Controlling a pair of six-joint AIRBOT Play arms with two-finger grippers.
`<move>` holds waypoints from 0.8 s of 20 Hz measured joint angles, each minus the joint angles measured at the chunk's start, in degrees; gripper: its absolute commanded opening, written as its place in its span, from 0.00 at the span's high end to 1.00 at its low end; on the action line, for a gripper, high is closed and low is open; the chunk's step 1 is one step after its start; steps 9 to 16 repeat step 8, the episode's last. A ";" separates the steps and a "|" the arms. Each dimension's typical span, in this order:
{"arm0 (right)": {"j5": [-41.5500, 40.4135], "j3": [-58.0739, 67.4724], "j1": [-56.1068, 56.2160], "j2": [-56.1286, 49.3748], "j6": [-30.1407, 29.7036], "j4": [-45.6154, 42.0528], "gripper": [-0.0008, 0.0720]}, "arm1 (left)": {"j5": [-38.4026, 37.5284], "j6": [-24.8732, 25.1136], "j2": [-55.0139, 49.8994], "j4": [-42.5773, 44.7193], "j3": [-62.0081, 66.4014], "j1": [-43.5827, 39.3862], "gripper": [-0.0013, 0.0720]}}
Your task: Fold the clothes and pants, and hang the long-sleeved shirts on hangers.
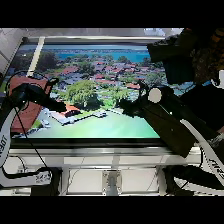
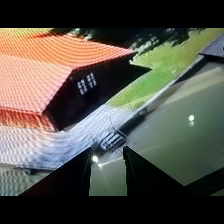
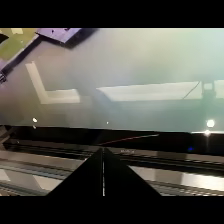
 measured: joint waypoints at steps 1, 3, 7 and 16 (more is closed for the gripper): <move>0.09 0.00 0.02 0.00 1.55 0.24 0.96 | -0.02 0.02 0.00 -0.02 0.02 0.00 0.67; 0.13 0.00 0.35 0.00 3.74 0.59 0.96 | -0.02 0.00 0.00 -0.02 0.00 0.00 0.67; 0.20 0.00 1.22 0.00 5.60 0.20 0.96 | -0.02 0.00 0.00 0.00 0.00 0.00 0.67; 0.20 0.00 1.33 0.00 5.84 0.13 0.96 | 0.00 0.02 0.00 -0.02 0.00 0.00 0.67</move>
